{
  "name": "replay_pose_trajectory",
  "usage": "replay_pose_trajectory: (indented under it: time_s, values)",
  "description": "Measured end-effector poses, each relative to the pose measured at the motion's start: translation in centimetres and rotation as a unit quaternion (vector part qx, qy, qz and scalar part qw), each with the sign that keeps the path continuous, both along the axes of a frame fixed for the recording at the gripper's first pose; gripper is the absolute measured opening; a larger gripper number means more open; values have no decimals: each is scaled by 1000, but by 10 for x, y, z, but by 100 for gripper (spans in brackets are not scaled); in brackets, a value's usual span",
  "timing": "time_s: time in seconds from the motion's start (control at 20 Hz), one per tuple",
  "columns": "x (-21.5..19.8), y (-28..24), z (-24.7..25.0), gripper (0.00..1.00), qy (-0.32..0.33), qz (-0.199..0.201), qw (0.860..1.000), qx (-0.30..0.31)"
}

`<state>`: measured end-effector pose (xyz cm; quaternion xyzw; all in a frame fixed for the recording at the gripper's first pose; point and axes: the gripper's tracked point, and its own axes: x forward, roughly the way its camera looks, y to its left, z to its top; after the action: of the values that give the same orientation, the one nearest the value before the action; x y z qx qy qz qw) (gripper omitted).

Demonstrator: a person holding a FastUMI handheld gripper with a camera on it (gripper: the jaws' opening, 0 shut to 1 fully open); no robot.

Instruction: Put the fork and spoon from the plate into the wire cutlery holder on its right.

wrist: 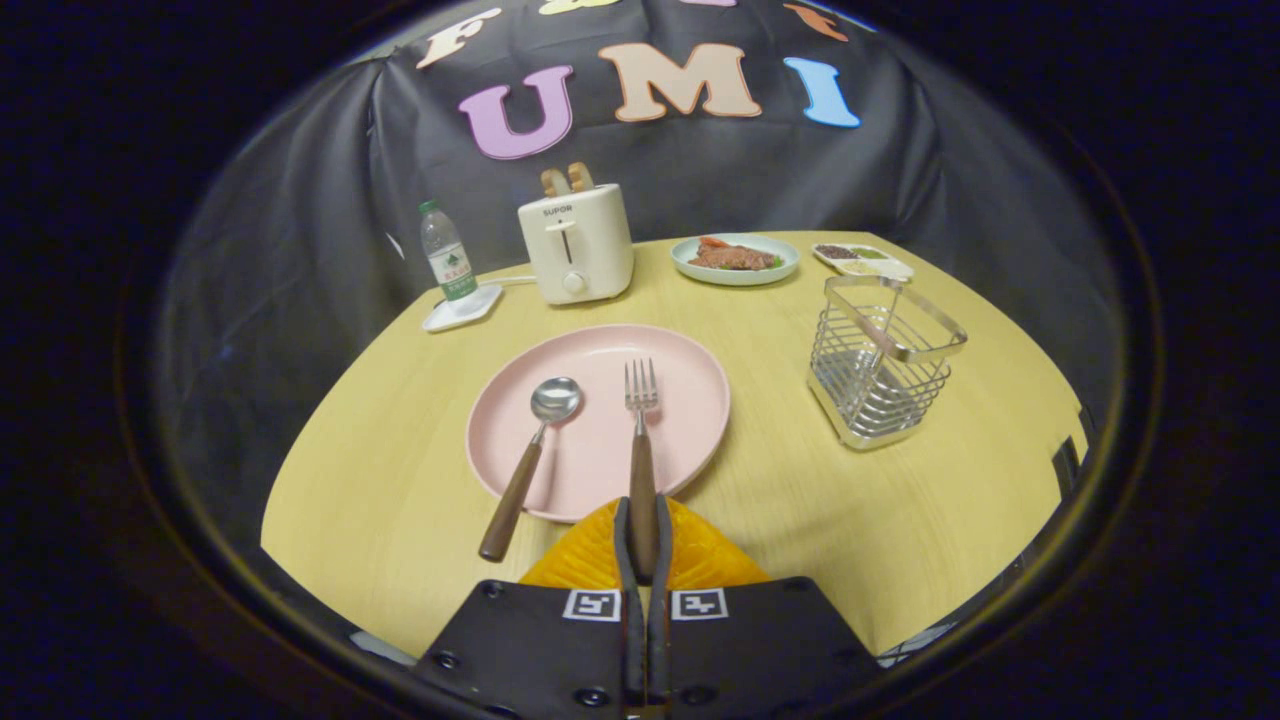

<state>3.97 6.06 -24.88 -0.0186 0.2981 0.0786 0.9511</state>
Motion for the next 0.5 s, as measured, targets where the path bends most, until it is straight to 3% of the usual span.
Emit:
replay_pose_trajectory:
  time_s: [0.25, 0.5]
  values:
    - [3, 0, 38, 4, -19, 6, 1000, 13]
    - [11, -38, 99, 4, -48, -8, 999, 8]
